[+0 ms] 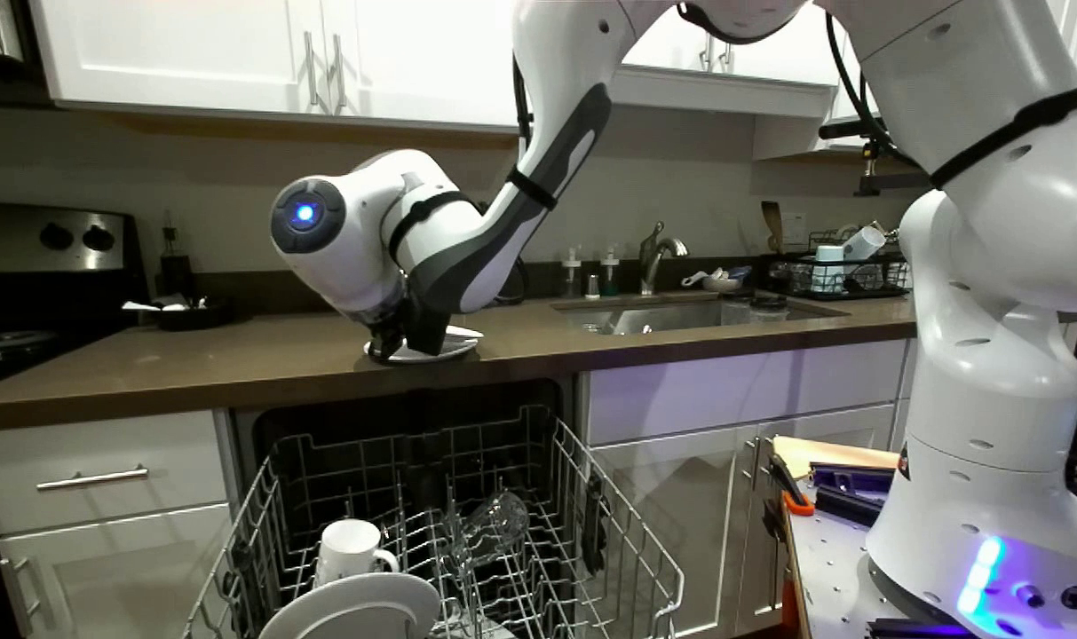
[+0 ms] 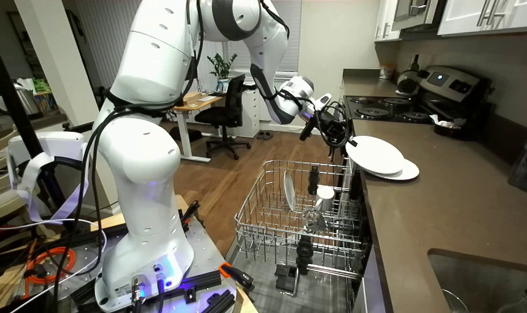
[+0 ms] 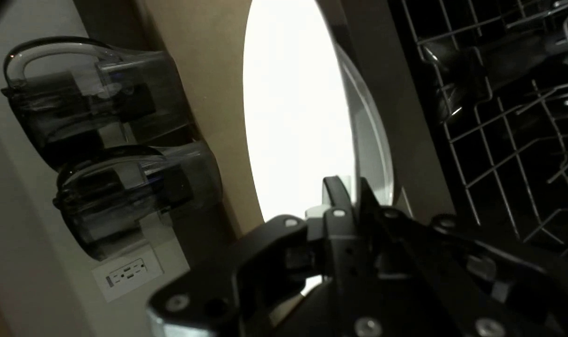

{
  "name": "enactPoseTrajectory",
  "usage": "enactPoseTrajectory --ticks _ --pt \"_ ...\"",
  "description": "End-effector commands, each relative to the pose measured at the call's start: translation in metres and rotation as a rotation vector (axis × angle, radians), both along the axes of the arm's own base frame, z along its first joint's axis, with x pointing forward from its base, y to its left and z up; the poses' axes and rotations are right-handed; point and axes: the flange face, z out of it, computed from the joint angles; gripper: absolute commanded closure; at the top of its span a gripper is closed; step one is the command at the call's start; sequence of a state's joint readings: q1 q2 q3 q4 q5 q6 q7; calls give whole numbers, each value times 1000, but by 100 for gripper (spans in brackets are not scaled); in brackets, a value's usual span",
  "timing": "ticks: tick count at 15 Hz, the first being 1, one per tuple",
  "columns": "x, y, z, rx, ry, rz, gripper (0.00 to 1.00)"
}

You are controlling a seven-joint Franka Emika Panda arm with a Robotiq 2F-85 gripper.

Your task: Take the right white plate and put it on the white plate on the countertop

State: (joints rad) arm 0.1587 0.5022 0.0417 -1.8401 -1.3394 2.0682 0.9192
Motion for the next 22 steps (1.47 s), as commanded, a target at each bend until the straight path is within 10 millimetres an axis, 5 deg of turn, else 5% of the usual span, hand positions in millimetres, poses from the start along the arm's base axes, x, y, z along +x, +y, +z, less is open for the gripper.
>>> enactPoseTrajectory --ticks 1,15,22 --pt "26 -7 3 -34 -13 -30 93" --pt "75 -51 -20 -31 -27 -88 91" --pt "76 -57 -22 -6 -5 -90 39"
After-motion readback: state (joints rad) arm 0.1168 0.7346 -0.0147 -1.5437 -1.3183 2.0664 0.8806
